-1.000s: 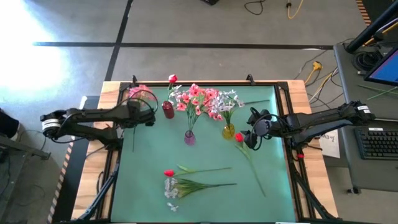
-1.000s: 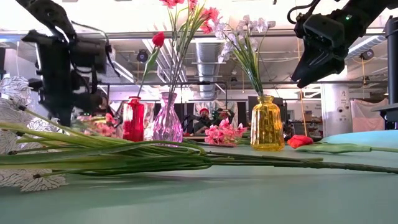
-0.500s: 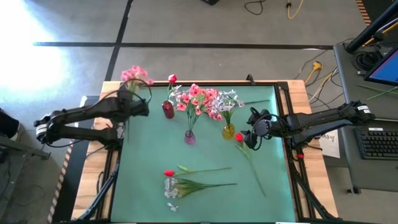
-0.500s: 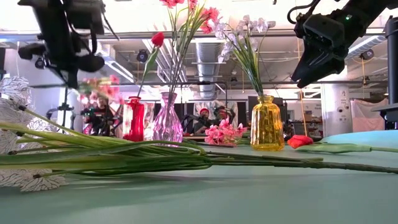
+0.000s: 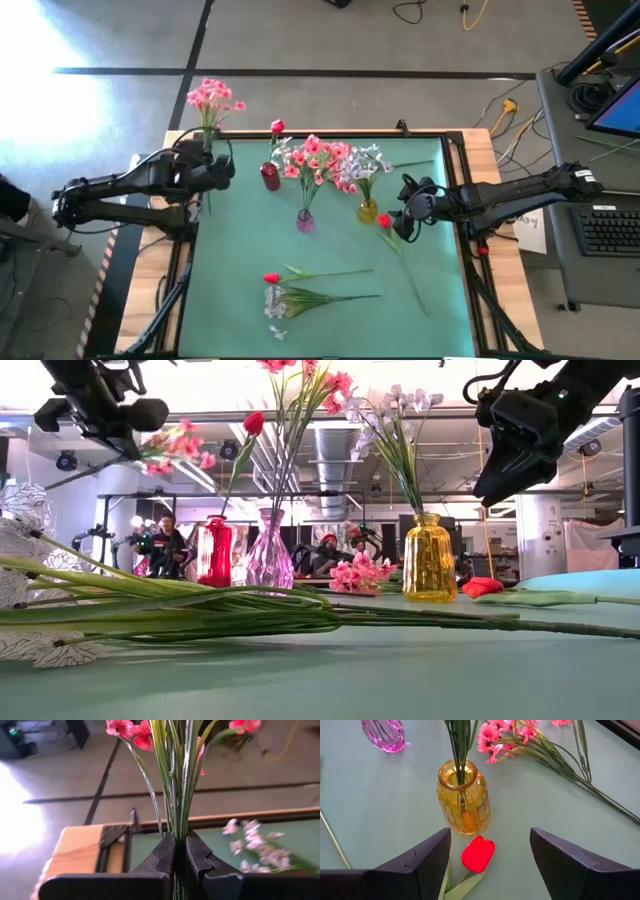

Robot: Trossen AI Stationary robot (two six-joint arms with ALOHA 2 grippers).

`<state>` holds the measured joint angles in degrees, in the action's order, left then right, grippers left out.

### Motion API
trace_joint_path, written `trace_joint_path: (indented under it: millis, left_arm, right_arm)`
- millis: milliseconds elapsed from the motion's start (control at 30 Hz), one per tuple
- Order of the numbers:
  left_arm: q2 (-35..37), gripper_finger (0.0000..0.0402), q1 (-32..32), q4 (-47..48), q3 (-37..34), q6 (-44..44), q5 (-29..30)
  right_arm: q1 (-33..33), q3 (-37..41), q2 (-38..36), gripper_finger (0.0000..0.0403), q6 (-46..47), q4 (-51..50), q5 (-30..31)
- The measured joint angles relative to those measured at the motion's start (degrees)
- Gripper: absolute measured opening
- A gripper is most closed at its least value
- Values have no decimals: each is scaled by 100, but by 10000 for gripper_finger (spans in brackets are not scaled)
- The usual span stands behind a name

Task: Sort flowers into vase by color
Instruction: Put the left pink flower into the purple vase

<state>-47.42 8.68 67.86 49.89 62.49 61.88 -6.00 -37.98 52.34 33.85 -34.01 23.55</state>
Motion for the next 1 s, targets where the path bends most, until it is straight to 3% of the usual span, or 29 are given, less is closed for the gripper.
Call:
trace_joint_path:
  millis: [567,867,1000]
  left_arm:
    - [202,0,-2537,-635,-4,464,1651]
    - [56,0,-3746,-1179,-7,-24,2730]
    - [12,0,-4187,-1449,-9,-190,2816]
  right_arm:
    - [-39,-9,-2,265,74,3,-466]
    - [-63,-11,-2,265,76,3,-468]
    - [-63,-11,-2,265,74,3,-463]
